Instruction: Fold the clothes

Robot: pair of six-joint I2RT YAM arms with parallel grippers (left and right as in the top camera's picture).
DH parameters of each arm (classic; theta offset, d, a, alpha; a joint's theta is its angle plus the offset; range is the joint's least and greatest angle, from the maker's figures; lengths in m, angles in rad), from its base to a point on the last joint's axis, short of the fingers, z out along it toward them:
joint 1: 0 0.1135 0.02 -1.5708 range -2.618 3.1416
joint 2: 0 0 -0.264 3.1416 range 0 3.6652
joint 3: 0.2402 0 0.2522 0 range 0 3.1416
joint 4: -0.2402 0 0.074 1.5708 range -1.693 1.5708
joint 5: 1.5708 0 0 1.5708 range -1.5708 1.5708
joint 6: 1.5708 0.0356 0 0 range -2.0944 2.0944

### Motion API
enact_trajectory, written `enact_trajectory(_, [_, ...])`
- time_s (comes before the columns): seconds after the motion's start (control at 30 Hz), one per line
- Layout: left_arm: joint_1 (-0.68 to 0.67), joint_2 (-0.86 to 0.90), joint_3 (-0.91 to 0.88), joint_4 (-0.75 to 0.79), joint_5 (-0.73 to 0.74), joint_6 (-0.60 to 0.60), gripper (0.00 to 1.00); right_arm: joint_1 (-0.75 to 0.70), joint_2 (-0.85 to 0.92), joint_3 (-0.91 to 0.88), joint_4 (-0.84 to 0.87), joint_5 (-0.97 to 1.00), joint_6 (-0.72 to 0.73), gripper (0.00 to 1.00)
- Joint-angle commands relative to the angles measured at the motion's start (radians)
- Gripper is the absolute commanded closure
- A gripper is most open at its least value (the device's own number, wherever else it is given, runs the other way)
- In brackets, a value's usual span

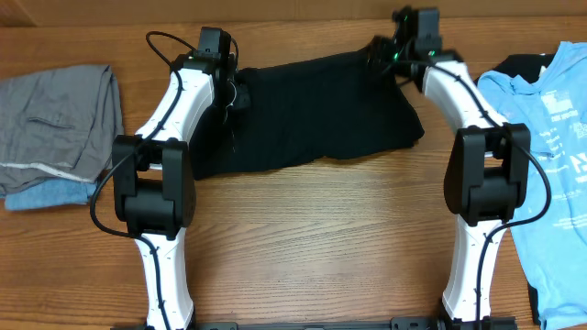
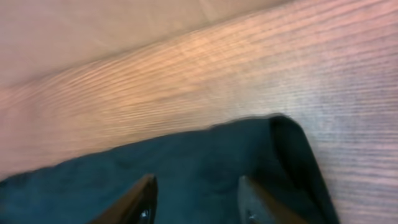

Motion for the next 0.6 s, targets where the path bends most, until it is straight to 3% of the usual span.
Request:
enact_trajectory(0.0, [-0.002, -0.015, 0.019, 0.014, -0.007, 0.023, 0.96, 0.012, -0.002, 0.100, -0.093, -0.058, -0.054, 0.78])
enact_trajectory(0.03, [-0.002, -0.015, 0.019, 0.015, -0.007, 0.023, 0.96, 0.014, -0.002, 0.099, -0.116, -0.057, -0.054, 0.95])
enact_trajectory(0.07, [-0.002, -0.015, 0.019, 0.015, -0.008, 0.023, 0.96, 0.014, -0.002, 0.093, -0.139, -0.057, -0.054, 0.96])
enact_trajectory(0.17, [-0.002, -0.015, 0.019, 0.022, -0.007, 0.021, 0.96, 0.016, -0.001, 0.048, -0.137, -0.056, -0.053, 0.96])
enact_trajectory(0.43, [-0.002, -0.015, 0.019, 0.037, -0.007, 0.022, 0.96, 0.020, 0.006, -0.161, 0.180, 0.049, 0.019, 0.96])
enact_trajectory(0.57, [-0.002, -0.015, 0.018, 0.037, -0.014, 0.022, 0.96, 0.020, 0.066, -0.179, 0.261, 0.050, 0.060, 0.96])
